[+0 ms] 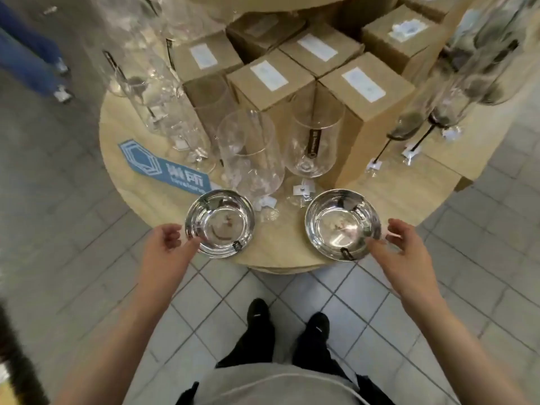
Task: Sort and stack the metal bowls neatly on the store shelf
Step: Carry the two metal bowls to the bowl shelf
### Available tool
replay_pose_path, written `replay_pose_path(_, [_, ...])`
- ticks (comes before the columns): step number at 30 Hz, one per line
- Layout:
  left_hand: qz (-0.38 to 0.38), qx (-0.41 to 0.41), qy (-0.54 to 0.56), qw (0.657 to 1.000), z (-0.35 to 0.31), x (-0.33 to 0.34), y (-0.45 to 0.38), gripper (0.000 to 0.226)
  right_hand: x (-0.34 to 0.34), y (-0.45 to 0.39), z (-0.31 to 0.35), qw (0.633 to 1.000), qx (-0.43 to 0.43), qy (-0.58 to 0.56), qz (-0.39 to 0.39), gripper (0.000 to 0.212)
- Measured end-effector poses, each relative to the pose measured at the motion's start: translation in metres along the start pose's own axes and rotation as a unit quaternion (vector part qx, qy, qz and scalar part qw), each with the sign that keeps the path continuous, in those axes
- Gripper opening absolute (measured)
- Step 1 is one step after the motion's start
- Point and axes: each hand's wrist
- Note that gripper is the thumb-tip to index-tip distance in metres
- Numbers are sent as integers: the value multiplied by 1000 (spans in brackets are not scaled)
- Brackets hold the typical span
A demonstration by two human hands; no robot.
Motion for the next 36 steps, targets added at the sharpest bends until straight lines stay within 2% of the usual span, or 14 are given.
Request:
replay_pose_path(3, [-17, -14, -55, 998, -1, 1, -6, 66, 7, -6, -1, 999, 37, -20, 7, 70])
replay_pose_path(4, [-13, -19, -57, 998, -2, 3, -6, 66, 10, -5, 0, 998, 53, -28, 11, 63])
replay_pose_path(6, [12, -31, -51, 998, -2, 8, -9, 62, 17, -7, -2, 996, 80, -39, 29, 35])
replay_pose_path(8, [44, -49, -25, 998, -4, 13, -13, 46, 23, -7, -3, 990, 100, -84, 48, 23])
replay_pose_path(11, [91, -79, 1, 993, -2, 19, -20, 30, 27, -6, -4, 981, 126, -135, 50, 23])
replay_pose_path(16, [137, -86, 52, 985, -4, 21, -20, 28, 23, 5, -7, 972, 128, -197, 32, 22])
replay_pose_path(20, [209, -84, 33, 974, -8, 24, 0, 29, 10, 31, -16, 958, 133, -254, 11, 27])
replay_pose_path(24, [326, -77, -17, 942, -16, 47, 31, 33, -14, 64, -35, 933, 162, -320, -28, 28])
replay_pose_path(26, [373, -62, -44, 925, -27, 66, 43, 36, -29, 82, -48, 913, 188, -355, -74, 30])
replay_pose_path(31, [447, 0, -98, 889, -63, 123, 73, 33, -77, 136, -84, 854, 228, -439, -160, 41])
replay_pose_path(36, [492, 65, -127, 859, -93, 179, 113, 33, -121, 184, -123, 799, 233, -505, -229, 39])
Point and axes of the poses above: each hand's wrist, its own y-axis away from the middle knuckle, its own x-axis out of the palm, z = x × y, and after that the axes turned 1 degree about -x, right-handed
